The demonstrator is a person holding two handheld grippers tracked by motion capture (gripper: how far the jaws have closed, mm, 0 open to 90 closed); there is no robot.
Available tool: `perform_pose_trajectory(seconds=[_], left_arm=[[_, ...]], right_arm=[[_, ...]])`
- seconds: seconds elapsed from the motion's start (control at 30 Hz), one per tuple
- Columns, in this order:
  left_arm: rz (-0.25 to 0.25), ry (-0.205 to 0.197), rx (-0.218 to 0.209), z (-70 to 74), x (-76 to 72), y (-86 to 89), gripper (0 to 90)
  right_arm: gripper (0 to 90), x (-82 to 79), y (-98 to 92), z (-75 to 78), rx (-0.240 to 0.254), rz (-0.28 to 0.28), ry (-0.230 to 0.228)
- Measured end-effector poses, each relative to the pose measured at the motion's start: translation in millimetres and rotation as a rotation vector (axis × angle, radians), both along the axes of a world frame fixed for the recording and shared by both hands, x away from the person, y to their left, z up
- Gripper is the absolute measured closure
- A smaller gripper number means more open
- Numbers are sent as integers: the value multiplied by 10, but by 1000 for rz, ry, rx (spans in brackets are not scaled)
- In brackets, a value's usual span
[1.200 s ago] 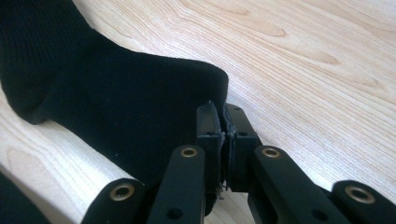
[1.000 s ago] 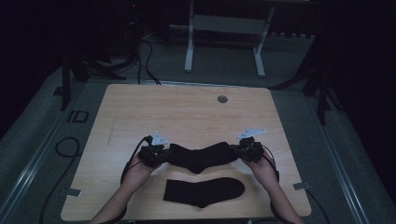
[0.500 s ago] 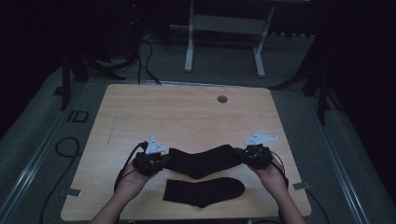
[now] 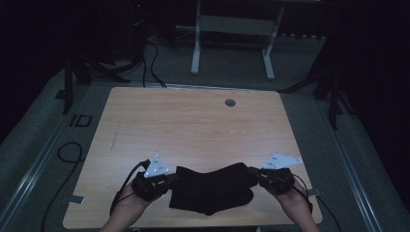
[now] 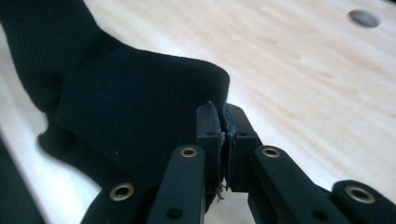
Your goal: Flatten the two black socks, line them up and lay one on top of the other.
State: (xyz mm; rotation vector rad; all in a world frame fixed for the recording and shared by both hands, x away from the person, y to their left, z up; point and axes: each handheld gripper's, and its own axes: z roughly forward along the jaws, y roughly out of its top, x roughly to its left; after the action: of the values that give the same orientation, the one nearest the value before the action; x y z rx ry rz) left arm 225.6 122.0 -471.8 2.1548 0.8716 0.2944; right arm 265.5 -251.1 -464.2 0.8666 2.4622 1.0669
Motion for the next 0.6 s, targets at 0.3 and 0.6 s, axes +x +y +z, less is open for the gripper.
perform_pose_trajectory(seconds=[0.3, 0.6], left_arm=[[11, 119, 2, -431, -9, 16, 853], [-11, 166, 44, -654, 9, -80, 851]], right_arm=[[863, -105, 40, -423, -48, 16, 125], [860, -37, 16, -677, -96, -15, 168]])
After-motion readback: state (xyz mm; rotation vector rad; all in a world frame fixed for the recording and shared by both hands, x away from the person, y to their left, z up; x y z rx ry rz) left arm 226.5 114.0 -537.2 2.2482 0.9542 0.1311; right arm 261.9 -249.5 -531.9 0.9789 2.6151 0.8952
